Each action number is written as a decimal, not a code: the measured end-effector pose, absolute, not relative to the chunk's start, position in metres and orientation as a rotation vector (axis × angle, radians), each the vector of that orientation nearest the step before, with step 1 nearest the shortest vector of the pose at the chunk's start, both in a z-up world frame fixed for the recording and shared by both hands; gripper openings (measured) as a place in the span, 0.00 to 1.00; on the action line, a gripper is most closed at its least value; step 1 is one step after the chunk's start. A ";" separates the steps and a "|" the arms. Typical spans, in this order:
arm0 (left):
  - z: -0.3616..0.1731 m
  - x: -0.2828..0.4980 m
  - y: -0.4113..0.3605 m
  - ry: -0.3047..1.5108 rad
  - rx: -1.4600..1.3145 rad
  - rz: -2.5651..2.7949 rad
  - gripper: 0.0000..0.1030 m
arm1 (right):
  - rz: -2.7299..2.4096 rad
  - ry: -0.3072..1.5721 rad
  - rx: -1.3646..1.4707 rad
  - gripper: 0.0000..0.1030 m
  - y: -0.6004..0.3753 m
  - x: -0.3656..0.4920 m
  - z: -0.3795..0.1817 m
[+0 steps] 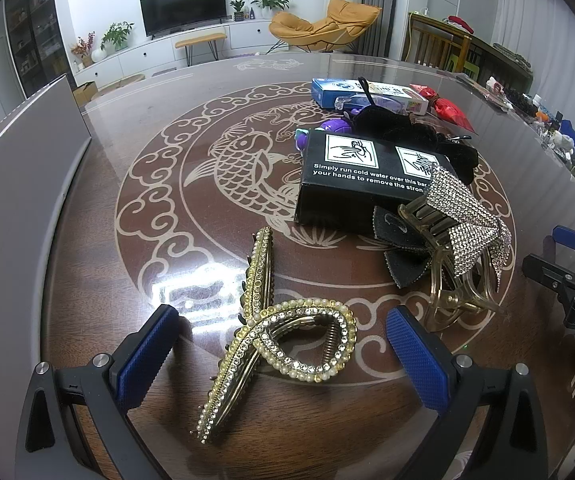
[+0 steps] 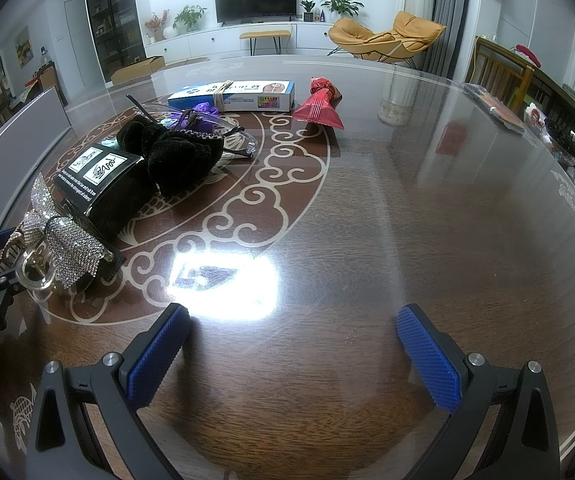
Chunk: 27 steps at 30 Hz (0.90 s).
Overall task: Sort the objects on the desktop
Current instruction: 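Position the open left tool fingers around the gold claw clip, then close the left tool on the gold claw clip and lift it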
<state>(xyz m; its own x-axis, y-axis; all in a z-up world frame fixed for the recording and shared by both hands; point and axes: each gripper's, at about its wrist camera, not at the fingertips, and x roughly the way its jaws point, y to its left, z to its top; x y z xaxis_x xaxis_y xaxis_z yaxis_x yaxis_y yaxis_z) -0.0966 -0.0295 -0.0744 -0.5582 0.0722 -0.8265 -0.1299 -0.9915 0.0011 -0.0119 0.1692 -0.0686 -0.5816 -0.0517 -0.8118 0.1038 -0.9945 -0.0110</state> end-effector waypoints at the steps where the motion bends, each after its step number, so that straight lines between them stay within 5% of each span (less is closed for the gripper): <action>1: -0.074 -0.097 -0.029 0.094 -1.414 2.675 1.00 | -2.717 0.087 1.392 1.00 0.169 -0.012 -0.069; 26: -0.070 -0.101 -0.038 0.140 -1.438 2.607 1.00 | -2.718 0.087 1.392 1.00 0.169 -0.012 -0.068; 27: -0.069 -0.100 -0.039 0.134 -1.424 2.628 0.93 | -2.718 0.087 1.392 1.00 0.169 -0.012 -0.068</action>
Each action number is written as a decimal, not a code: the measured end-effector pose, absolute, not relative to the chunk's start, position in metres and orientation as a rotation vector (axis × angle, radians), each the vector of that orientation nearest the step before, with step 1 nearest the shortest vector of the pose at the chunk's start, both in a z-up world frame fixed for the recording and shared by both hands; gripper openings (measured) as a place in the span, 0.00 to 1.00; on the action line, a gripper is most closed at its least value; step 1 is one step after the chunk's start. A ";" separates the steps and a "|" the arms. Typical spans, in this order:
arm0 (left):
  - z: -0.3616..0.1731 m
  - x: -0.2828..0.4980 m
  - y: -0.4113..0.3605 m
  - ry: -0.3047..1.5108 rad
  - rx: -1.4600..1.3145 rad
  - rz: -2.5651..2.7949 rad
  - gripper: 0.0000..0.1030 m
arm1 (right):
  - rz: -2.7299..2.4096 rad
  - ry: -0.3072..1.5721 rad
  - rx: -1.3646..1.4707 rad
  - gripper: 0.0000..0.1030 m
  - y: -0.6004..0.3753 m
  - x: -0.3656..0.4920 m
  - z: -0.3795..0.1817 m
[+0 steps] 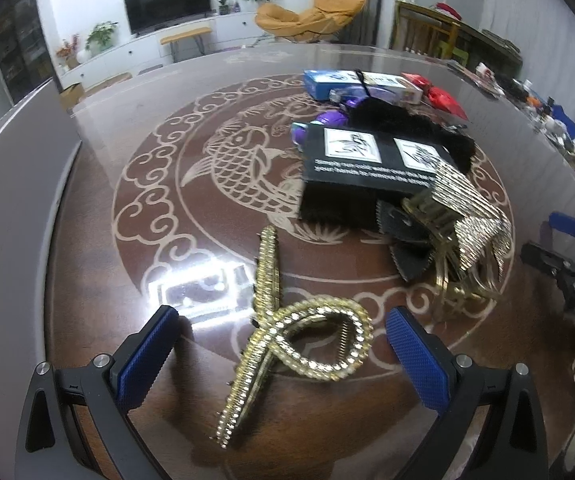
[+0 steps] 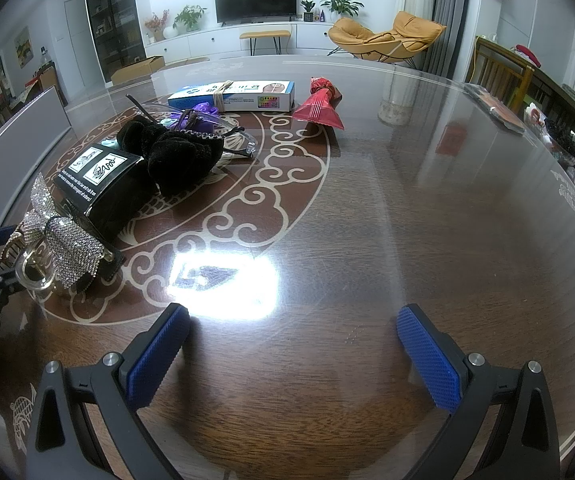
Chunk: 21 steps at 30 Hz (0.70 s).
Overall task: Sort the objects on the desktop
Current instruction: 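Close the left tool on the gold claw clip and lift it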
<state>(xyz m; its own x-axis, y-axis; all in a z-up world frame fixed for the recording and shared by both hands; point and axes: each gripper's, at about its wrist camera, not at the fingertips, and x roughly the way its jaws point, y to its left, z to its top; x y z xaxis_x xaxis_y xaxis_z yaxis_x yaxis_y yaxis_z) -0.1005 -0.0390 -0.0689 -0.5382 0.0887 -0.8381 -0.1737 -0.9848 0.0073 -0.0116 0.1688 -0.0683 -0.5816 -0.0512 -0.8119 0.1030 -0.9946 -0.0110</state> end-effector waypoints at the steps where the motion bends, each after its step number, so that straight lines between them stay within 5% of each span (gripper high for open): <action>1: -0.067 -0.097 -0.039 0.130 -1.395 2.643 0.74 | -2.718 0.087 1.392 1.00 0.169 -0.012 -0.068; 4: -0.061 -0.090 -0.039 0.140 -1.351 2.658 0.46 | -2.718 0.087 1.392 1.00 0.168 -0.012 -0.068; 21: -0.062 -0.031 -0.055 0.036 -1.373 2.710 0.45 | -2.718 0.087 1.393 1.00 0.168 -0.012 -0.068</action>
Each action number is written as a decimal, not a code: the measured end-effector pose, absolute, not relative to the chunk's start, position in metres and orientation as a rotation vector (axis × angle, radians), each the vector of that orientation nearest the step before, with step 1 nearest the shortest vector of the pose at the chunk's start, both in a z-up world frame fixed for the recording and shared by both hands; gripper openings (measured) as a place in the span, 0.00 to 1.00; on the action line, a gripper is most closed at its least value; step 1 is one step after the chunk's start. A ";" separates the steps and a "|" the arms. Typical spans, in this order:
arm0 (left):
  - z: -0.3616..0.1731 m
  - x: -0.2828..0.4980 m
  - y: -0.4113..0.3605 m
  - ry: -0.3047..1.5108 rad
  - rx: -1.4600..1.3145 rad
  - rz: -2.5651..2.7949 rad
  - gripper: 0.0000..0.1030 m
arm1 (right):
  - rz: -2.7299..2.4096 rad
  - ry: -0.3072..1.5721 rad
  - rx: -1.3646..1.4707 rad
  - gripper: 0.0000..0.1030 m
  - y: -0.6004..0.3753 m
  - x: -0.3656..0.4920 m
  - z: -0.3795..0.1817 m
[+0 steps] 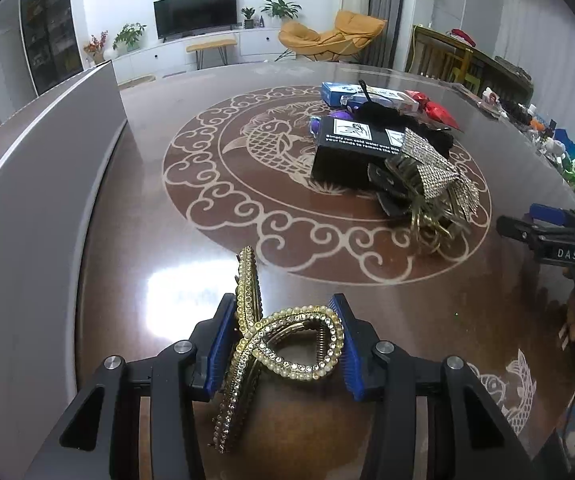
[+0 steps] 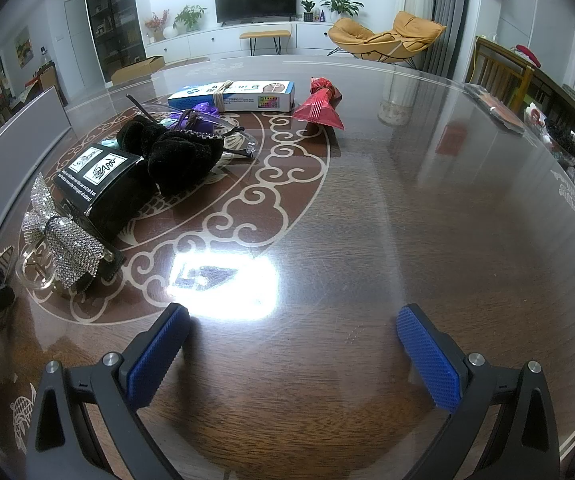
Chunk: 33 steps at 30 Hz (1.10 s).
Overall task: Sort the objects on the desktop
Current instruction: 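Close the left tool on the gold claw clip and lift it, then carry the gold clip toward the bin while the right tool grasps the silver bow clip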
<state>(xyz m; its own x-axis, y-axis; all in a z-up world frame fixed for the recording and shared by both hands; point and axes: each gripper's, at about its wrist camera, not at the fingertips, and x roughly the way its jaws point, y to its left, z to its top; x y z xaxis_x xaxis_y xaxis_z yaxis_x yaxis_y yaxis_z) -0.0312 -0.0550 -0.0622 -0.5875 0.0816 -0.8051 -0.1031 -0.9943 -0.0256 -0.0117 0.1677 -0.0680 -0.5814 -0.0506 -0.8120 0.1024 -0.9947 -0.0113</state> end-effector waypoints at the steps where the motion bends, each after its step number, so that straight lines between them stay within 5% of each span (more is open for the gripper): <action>1: -0.062 -0.030 -0.055 0.031 -1.372 2.708 0.45 | -2.718 0.087 1.393 1.00 0.169 -0.012 -0.068; 17: -0.031 -0.004 -0.057 -0.043 -1.304 2.717 0.45 | -2.683 0.094 1.386 1.00 0.168 -0.009 -0.067; 22: -0.015 0.009 -0.067 -0.093 -1.254 2.732 0.45 | -2.502 -0.014 1.149 1.00 0.134 0.026 -0.043; 30: 0.016 0.023 -0.078 -0.158 -1.179 2.749 0.45 | -2.387 0.176 1.160 0.99 0.032 -0.013 -0.042; 32: 0.025 0.031 -0.085 -0.161 -1.156 2.763 0.45 | -2.363 0.178 1.222 0.70 0.023 -0.022 -0.050; 33: 0.030 0.037 -0.090 -0.160 -1.141 2.774 0.45 | -2.351 0.143 1.243 0.69 0.025 -0.022 -0.049</action>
